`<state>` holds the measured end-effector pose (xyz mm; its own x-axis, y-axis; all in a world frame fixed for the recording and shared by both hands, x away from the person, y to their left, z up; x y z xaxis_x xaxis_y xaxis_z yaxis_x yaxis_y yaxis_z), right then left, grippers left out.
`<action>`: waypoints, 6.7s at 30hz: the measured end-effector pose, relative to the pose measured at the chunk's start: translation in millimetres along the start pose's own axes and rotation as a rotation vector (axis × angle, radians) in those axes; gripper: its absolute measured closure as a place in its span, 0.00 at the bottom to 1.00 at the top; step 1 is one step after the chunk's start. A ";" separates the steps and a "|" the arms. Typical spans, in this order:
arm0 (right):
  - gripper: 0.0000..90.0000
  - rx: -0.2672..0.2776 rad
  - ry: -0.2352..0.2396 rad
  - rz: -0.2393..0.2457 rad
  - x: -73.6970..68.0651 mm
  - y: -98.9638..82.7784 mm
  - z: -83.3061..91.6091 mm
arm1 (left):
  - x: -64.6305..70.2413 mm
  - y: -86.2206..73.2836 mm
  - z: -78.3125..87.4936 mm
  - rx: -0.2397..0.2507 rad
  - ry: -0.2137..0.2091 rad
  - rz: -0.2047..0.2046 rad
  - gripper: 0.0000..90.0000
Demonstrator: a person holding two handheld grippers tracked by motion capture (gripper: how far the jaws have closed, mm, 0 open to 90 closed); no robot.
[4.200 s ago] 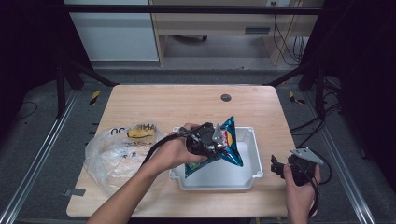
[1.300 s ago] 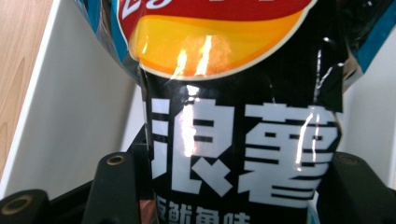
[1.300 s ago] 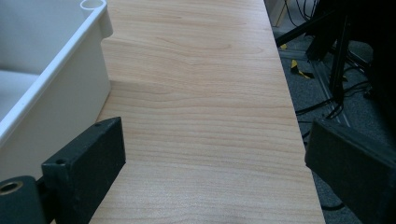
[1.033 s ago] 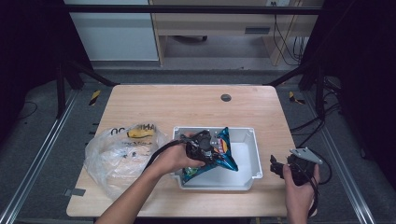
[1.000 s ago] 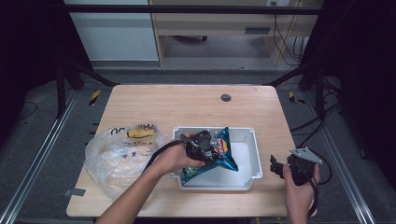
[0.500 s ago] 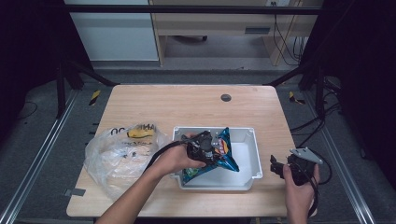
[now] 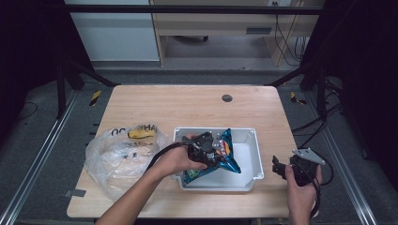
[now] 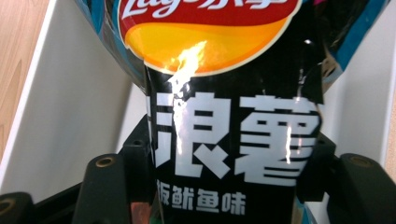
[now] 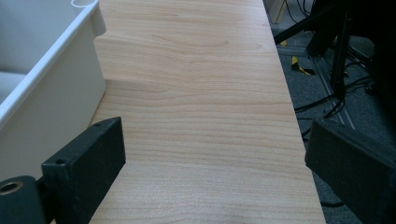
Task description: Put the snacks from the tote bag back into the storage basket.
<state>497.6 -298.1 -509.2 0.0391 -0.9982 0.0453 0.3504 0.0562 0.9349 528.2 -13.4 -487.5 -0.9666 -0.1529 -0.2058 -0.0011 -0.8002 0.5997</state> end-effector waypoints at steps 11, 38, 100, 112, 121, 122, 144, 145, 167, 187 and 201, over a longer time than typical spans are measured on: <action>0.06 0.000 0.001 0.007 0.1 -0.2 -0.2 | 2.3 2.7 -0.6 0.015 0.006 -0.001 0.38; 0.06 -0.003 0.002 0.008 -1.3 -0.6 -0.6 | 13.4 22.0 27.6 0.108 0.038 -0.015 0.10; 0.06 0.014 0.008 0.010 -5.8 4.1 3.6 | 29.3 38.3 96.3 0.229 0.201 0.070 0.05; 0.06 0.021 0.004 0.009 -5.3 5.1 4.2 | 24.8 20.5 128.6 0.275 0.275 0.107 0.05; 0.06 0.018 0.003 0.019 -5.9 5.1 4.8 | 21.2 -2.7 150.2 0.281 0.315 0.140 0.05; 0.06 0.016 0.002 0.019 -6.3 5.1 4.8 | 19.8 -5.2 153.1 0.280 0.321 0.143 0.05; 0.06 0.014 0.004 0.027 -7.8 5.2 5.5 | 0.0 -61.3 179.7 0.301 0.400 0.261 0.05; 0.06 0.013 0.004 0.025 -7.8 5.1 5.5 | -0.1 -63.9 180.4 0.311 0.397 0.275 0.05; 0.06 0.011 0.003 0.028 -8.4 4.4 4.6 | -17.9 -135.2 199.1 0.344 0.460 0.429 0.07; 0.06 0.010 -0.001 0.022 -7.4 4.2 5.7 | -26.8 -203.9 193.1 0.325 0.531 0.521 0.06; 0.06 0.010 -0.001 0.026 -7.5 3.9 5.0 | -26.6 -247.8 185.0 0.312 0.593 0.564 0.06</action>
<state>494.1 -290.5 -504.2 0.0474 -0.9964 0.0700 0.3402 0.0820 0.9368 506.7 296.3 -487.5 -0.5517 -0.8238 -0.1304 0.2832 -0.3321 0.8997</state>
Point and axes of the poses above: each handheld gripper's, and its own axes: z roughly backward along the jaws, y roughly out of its top, x roughly to its right, the point moved 8 cm from there along -z, roughly forward along the jaws, and after that the axes turned 13 degrees about x, right-handed, at the moved point
